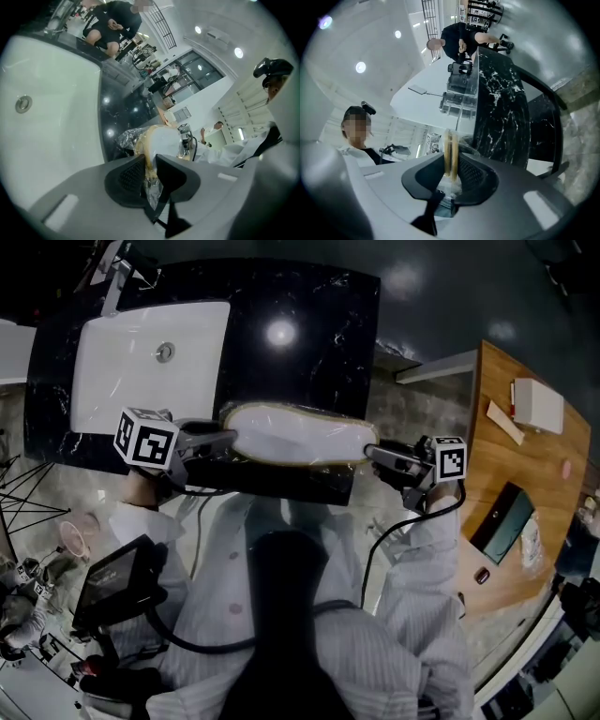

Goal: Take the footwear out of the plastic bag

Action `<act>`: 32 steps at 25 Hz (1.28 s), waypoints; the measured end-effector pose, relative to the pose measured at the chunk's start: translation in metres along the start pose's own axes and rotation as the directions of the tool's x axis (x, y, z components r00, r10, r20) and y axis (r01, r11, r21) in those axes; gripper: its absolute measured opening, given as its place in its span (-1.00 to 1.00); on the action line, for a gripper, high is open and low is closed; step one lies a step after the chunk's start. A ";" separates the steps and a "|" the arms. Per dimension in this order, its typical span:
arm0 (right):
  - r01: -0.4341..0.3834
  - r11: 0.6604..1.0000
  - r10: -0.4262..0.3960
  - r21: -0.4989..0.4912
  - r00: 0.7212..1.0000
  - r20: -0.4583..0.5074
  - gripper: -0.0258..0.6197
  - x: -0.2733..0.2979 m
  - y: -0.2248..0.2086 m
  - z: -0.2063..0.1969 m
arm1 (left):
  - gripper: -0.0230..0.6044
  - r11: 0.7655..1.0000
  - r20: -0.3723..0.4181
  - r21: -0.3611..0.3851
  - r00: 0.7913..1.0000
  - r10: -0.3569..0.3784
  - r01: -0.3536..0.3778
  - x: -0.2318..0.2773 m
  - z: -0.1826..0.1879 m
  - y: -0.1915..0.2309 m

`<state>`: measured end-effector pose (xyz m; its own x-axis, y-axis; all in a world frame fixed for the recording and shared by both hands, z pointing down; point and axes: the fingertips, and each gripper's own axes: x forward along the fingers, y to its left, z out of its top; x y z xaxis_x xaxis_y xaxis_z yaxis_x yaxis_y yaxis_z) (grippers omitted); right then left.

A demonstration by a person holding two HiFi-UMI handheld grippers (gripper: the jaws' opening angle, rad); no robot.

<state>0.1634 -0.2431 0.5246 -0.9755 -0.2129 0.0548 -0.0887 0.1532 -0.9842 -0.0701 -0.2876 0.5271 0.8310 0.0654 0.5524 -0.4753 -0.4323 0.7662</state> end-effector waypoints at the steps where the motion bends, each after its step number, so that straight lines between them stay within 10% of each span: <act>1: -0.015 1.000 0.015 -0.010 1.000 0.003 -0.64 0.001 0.006 0.001 | -0.70 1.000 0.006 0.005 1.000 -0.006 0.006 0.000 0.001 -0.002; 9: -0.007 0.964 0.015 -0.267 0.999 0.030 -0.67 0.004 0.089 0.023 | -0.75 0.988 0.139 0.157 0.990 -0.015 -0.007 -0.047 0.034 -0.051; 20: 0.153 0.755 -0.040 -0.638 0.981 0.189 -0.67 0.002 0.227 0.038 | -0.75 0.918 0.377 0.361 0.926 0.018 -0.165 -0.112 0.083 -0.128; 32: 0.141 0.789 0.017 -0.598 0.968 0.251 -0.69 -0.033 0.225 0.033 | -0.93 0.913 0.431 0.339 0.900 0.063 -0.227 -0.128 0.084 -0.113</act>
<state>0.1822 -0.2332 0.2962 -0.8952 -0.4457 -0.0055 -0.3282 0.6674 -0.6685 -0.0985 -0.3226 0.3419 0.8425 -0.3562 0.4041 -0.5243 -0.7147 0.4630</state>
